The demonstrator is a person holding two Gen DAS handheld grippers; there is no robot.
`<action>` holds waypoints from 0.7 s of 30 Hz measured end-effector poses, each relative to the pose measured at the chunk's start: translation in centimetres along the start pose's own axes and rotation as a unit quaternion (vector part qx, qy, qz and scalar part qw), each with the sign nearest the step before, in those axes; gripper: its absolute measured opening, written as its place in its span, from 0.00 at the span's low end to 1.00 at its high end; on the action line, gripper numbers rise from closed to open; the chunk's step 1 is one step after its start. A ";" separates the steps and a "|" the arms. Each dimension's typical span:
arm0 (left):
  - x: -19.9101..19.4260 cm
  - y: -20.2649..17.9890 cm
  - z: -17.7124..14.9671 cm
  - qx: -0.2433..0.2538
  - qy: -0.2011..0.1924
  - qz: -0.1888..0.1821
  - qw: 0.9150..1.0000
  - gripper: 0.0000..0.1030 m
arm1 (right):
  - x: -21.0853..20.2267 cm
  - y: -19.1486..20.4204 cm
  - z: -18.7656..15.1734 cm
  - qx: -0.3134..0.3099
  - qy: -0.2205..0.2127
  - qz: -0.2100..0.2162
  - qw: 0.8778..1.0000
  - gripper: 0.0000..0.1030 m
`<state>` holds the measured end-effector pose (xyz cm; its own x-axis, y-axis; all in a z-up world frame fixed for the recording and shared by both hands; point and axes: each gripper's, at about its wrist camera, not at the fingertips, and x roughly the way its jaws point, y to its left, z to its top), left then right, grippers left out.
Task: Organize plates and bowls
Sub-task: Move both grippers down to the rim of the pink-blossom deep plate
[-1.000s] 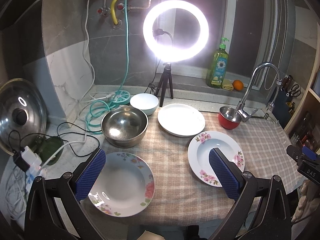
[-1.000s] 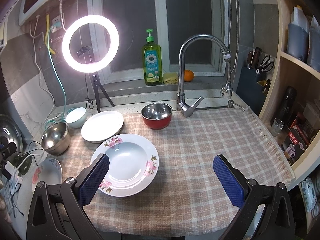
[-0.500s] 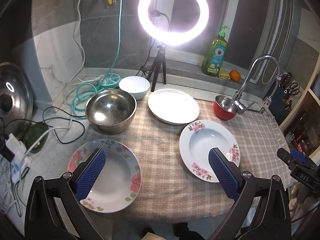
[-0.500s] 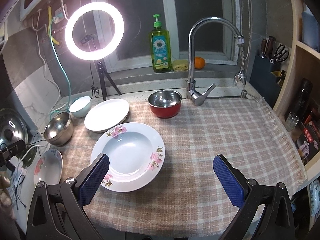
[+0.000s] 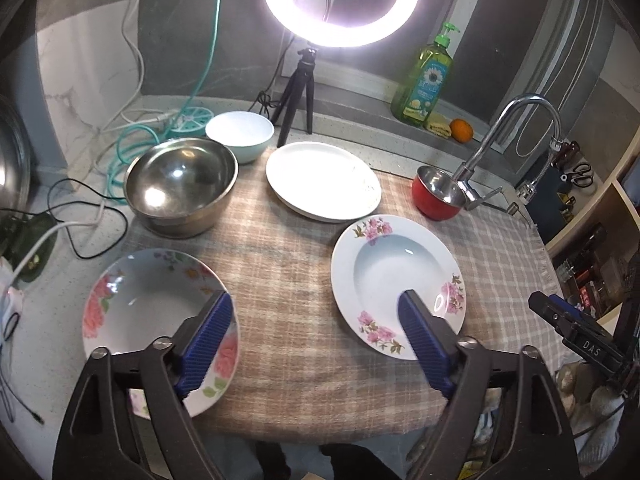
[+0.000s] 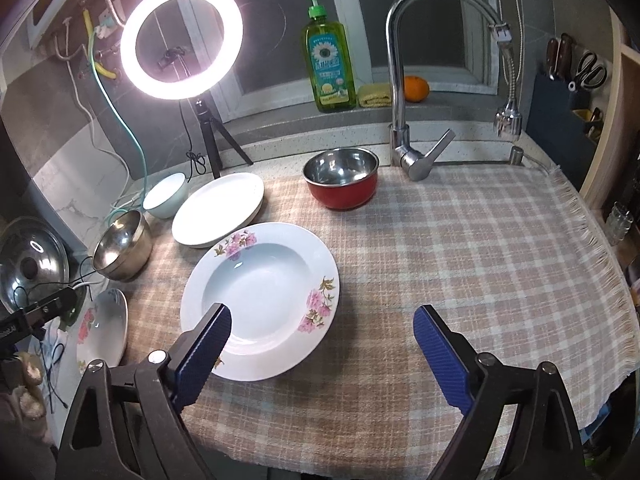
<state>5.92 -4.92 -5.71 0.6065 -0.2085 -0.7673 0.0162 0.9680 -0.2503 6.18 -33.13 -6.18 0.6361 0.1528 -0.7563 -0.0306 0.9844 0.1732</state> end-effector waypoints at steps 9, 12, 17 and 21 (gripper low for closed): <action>2.9 -0.4 0.1 -0.014 0.038 -0.026 0.999 0.70 | 2.4 -1.3 0.3 0.014 0.034 0.036 0.999 0.61; 4.3 -0.6 0.1 -0.023 0.058 -0.041 0.997 0.67 | 3.5 -1.9 0.4 0.023 0.052 0.052 0.997 0.52; 6.2 -1.0 0.3 -0.029 0.084 -0.058 0.994 0.49 | 5.3 -3.3 0.7 0.045 0.079 0.078 0.993 0.43; 7.7 -0.9 0.4 -0.041 0.099 -0.066 0.992 0.43 | 7.1 -4.5 1.1 0.067 0.101 0.101 0.987 0.34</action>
<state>10.94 -7.37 -11.13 0.4345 -0.3639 -0.8239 0.0163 0.9178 -0.3968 11.69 -36.57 -11.63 0.4596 0.3721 -0.8064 -0.0308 0.9141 0.4042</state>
